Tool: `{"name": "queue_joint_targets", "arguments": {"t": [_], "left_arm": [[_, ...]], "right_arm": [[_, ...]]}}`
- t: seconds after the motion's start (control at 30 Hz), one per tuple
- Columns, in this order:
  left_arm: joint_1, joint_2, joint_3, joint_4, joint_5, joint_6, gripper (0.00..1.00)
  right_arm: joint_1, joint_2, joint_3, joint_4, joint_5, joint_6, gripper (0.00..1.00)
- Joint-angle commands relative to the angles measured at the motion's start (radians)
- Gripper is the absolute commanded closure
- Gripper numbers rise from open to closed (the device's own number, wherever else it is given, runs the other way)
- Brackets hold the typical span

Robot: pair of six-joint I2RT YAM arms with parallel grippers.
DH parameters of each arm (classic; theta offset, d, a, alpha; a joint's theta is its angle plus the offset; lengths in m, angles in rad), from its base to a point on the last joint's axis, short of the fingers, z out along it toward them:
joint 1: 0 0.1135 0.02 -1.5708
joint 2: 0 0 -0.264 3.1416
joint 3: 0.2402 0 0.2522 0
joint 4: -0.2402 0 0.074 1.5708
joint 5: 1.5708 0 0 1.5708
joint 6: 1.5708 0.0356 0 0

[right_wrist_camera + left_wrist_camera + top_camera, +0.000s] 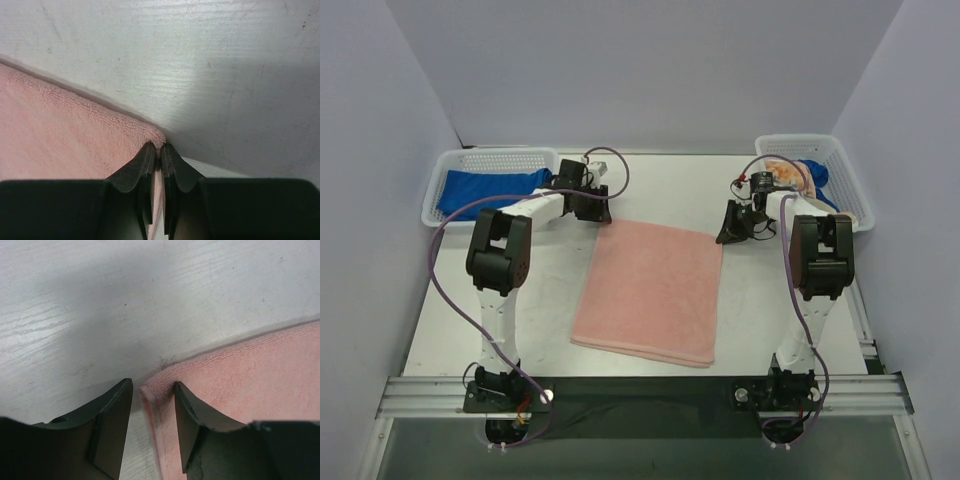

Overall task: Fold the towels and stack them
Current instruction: Fold the towel

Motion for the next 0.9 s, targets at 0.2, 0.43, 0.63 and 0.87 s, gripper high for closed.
{"name": "queue_joint_targets", "arguments": {"t": [0.2, 0.43, 0.63, 0.87], "left_arm": [[0.018, 0.031, -0.028, -0.072, 0.062, -0.006, 0.51], [0.019, 0.066, -0.001, -0.078, 0.062, -0.012, 0.58], [0.019, 0.085, 0.005, -0.080, 0.064, -0.021, 0.72], [0.022, 0.082, 0.015, -0.075, 0.047, -0.015, 1.00]], "right_arm": [[0.002, 0.027, 0.025, -0.068, 0.014, -0.010, 0.93], [0.002, 0.025, 0.024, -0.069, 0.011, -0.013, 0.94], [0.003, 0.027, 0.024, -0.068, 0.008, -0.018, 0.96], [0.002, 0.025, 0.068, -0.068, 0.013, -0.035, 1.00]]}}
